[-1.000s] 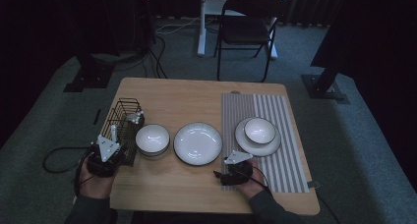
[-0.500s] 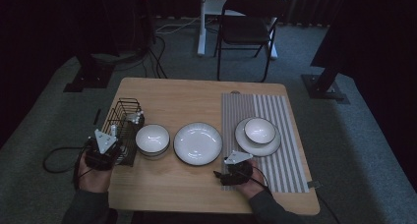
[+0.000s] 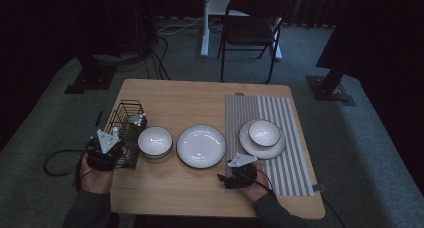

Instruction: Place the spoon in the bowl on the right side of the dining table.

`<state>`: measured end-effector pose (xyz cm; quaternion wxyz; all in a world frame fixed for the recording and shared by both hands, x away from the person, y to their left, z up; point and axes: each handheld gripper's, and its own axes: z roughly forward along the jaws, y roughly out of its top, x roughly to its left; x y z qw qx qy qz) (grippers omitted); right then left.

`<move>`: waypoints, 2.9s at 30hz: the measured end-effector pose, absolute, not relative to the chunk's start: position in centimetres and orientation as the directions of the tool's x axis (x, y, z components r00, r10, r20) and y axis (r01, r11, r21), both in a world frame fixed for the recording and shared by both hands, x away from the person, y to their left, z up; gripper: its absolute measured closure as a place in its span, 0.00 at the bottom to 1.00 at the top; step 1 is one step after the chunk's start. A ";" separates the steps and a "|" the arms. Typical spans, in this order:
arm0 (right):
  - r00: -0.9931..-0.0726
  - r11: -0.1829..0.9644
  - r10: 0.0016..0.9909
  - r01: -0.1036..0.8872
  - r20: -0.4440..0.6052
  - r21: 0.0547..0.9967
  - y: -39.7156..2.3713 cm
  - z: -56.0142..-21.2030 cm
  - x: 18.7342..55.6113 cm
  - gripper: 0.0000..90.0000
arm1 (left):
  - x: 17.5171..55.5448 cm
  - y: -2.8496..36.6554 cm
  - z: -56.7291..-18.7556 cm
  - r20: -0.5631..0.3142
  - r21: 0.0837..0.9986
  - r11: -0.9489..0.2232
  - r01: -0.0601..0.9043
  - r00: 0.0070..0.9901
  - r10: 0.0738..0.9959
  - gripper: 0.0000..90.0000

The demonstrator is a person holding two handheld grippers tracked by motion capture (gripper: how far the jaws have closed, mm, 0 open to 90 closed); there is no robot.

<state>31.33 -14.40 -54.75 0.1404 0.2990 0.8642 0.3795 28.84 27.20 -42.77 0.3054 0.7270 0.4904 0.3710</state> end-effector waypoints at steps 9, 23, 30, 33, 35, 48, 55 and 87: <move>-0.781 0.532 0.624 0.411 -0.015 0.740 -14.4 -54.7 31.3 0.33 | 28.9 27.2 -42.2 0.233 0.818 -0.333 0.469 0.258 0.938 0.95; -0.781 0.531 0.624 0.414 -0.011 0.740 -14.4 -54.7 31.4 0.33 | 29.0 27.3 -41.5 0.225 0.830 -0.323 0.455 0.257 0.940 0.95; -0.780 0.529 0.625 0.415 -0.010 0.740 -14.4 -54.7 31.4 0.33 | 29.1 27.2 -41.1 0.230 0.834 -0.324 0.446 0.251 0.940 0.95; -0.781 0.530 0.625 0.414 -0.010 0.740 -14.4 -54.7 31.4 0.33 | 29.1 27.1 -40.9 0.230 0.838 -0.323 0.440 0.252 0.940 0.95; -0.781 0.531 0.624 0.414 -0.011 0.739 -14.4 -54.7 31.4 0.33 | 29.1 27.1 -40.8 0.231 0.839 -0.323 0.438 0.251 0.940 0.95; -0.781 0.531 0.624 0.414 -0.011 0.739 -14.4 -54.7 31.4 0.33 | 29.1 26.9 -40.1 0.237 0.848 -0.325 0.419 0.249 0.939 0.95; -0.781 0.531 0.624 0.414 -0.011 0.739 -14.4 -54.7 31.4 0.33 | 28.9 26.8 -39.5 0.242 0.853 -0.326 0.407 0.246 0.939 0.95; -0.781 0.530 0.625 0.414 -0.011 0.740 -14.4 -54.8 31.4 0.33 | 26.6 26.1 -35.3 0.291 0.892 -0.351 0.285 0.233 0.928 0.95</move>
